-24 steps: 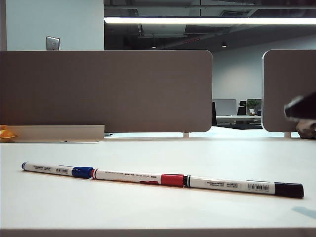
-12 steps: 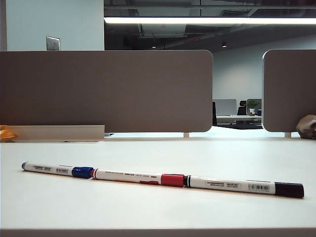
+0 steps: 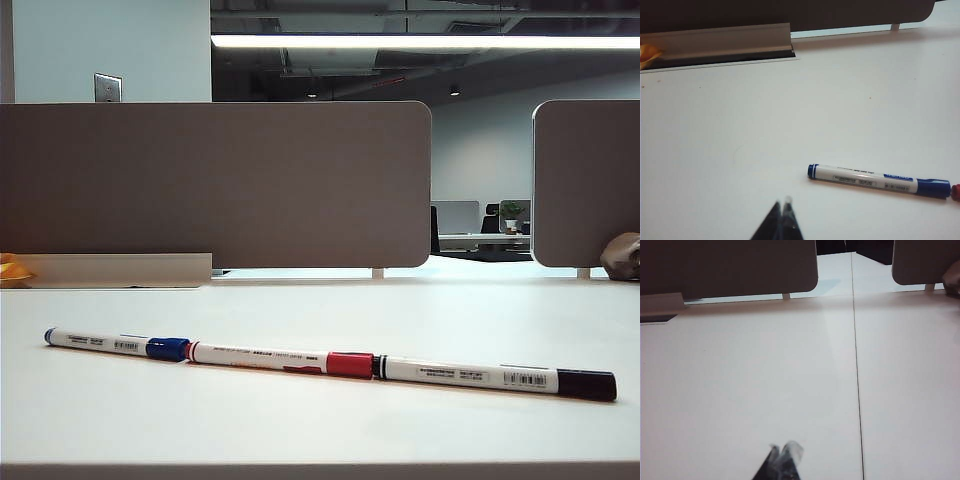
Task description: Pick up the markers one by one and line them up horizontally in a straight line on the table.
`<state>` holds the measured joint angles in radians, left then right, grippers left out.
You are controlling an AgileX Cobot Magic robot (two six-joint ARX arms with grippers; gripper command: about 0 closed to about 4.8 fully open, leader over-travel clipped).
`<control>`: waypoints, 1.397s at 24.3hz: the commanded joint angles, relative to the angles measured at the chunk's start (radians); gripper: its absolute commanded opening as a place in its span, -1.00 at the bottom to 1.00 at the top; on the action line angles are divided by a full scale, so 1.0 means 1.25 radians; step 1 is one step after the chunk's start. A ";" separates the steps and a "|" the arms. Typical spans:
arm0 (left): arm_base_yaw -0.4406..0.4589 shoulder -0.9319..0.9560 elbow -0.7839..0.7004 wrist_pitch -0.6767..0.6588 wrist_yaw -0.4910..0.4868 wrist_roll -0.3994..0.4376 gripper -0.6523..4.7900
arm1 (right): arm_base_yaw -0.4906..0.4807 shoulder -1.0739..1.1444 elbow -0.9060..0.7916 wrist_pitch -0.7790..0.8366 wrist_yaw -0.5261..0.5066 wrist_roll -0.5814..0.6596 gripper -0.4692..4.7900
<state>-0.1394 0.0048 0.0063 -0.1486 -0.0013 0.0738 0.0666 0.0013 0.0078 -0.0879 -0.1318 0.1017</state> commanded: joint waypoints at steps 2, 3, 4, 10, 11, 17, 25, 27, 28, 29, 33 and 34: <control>0.002 0.000 0.001 0.005 0.002 0.000 -0.78 | 0.000 0.000 -0.005 0.011 -0.001 0.002 -0.82; 0.002 0.000 0.001 0.005 0.002 0.000 -0.78 | 0.000 0.000 -0.005 0.011 -0.001 0.002 -0.82; 0.002 0.000 0.001 0.005 0.002 0.000 -0.78 | 0.000 0.000 -0.004 0.012 -0.001 0.002 -0.82; 0.102 0.000 0.001 0.005 0.007 0.000 -0.78 | 0.000 0.000 -0.004 -0.005 0.055 -0.007 -0.82; 0.119 0.000 0.001 0.005 0.007 0.000 -0.78 | 0.000 0.000 -0.004 -0.012 0.075 -0.024 -0.82; 0.145 0.000 0.001 0.005 0.007 0.000 -0.78 | 0.001 0.000 -0.004 -0.069 0.104 -0.085 -0.82; 0.146 0.000 0.001 0.005 0.007 0.000 -0.78 | 0.000 0.000 -0.004 -0.076 0.104 -0.082 -0.82; 0.146 0.000 0.001 0.005 0.007 0.000 -0.78 | 0.000 0.000 -0.004 -0.076 0.104 -0.082 -0.82; 0.146 0.000 0.001 0.005 0.007 0.000 -0.78 | 0.000 0.000 -0.004 -0.076 0.104 -0.082 -0.82; 0.146 0.000 0.001 0.005 0.007 0.000 -0.78 | 0.000 0.000 -0.004 -0.076 0.104 -0.082 -0.82; 0.146 0.000 0.001 0.005 0.007 0.000 -0.78 | 0.000 0.000 -0.004 -0.076 0.104 -0.082 -0.82; 0.146 0.000 0.001 0.005 0.007 0.000 -0.78 | 0.000 0.000 -0.004 -0.076 0.104 -0.082 -0.82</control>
<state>0.0425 0.0044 0.0063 -0.1505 0.0002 0.0734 0.0666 0.0013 0.0078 -0.1844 -0.0002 -0.0010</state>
